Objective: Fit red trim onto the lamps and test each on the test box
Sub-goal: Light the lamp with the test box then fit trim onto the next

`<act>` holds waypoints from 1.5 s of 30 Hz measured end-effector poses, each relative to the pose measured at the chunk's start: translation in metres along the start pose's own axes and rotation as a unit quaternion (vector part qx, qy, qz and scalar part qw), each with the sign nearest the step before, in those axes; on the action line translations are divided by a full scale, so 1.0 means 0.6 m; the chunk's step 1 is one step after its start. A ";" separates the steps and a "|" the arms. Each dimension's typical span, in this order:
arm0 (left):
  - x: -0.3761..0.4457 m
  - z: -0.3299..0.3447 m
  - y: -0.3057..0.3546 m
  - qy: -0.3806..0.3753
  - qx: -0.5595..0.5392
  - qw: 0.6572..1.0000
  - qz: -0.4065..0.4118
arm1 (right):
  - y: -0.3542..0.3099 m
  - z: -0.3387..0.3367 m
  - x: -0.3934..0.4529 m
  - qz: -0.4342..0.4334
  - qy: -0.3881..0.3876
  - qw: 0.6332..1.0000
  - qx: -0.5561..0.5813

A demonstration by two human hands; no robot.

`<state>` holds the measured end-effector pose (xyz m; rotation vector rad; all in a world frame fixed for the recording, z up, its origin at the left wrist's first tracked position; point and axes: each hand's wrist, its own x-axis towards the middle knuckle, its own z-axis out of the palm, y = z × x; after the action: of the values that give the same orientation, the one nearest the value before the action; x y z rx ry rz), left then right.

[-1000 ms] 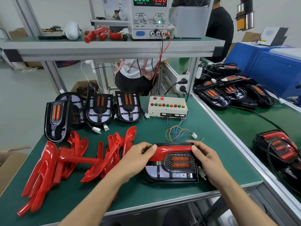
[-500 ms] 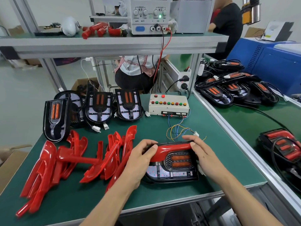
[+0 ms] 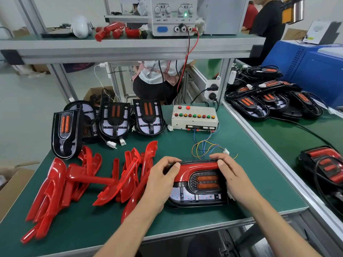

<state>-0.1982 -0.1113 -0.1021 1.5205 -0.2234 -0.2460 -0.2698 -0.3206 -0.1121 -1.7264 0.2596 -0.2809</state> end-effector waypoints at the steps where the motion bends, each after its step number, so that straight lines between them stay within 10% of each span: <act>1: 0.000 0.000 -0.001 0.003 -0.005 1.000 -0.001 | 0.001 0.000 0.000 -0.006 0.000 1.000 0.000; 13: -0.002 0.001 -0.007 0.015 0.019 0.999 0.031 | 0.008 0.005 0.006 0.000 0.026 1.000 0.014; 28: -0.019 -0.013 0.008 -0.047 -0.082 0.980 -0.174 | 0.019 0.008 0.015 0.061 0.043 0.989 0.132; 45: 0.026 -0.004 0.036 -0.028 -0.073 0.985 -0.154 | -0.047 0.009 0.054 -0.001 -0.046 0.939 -0.341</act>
<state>-0.1821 -0.1127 -0.0805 1.3998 -0.0121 -0.5394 -0.2370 -0.3213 -0.0836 -2.4198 0.3067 -0.1104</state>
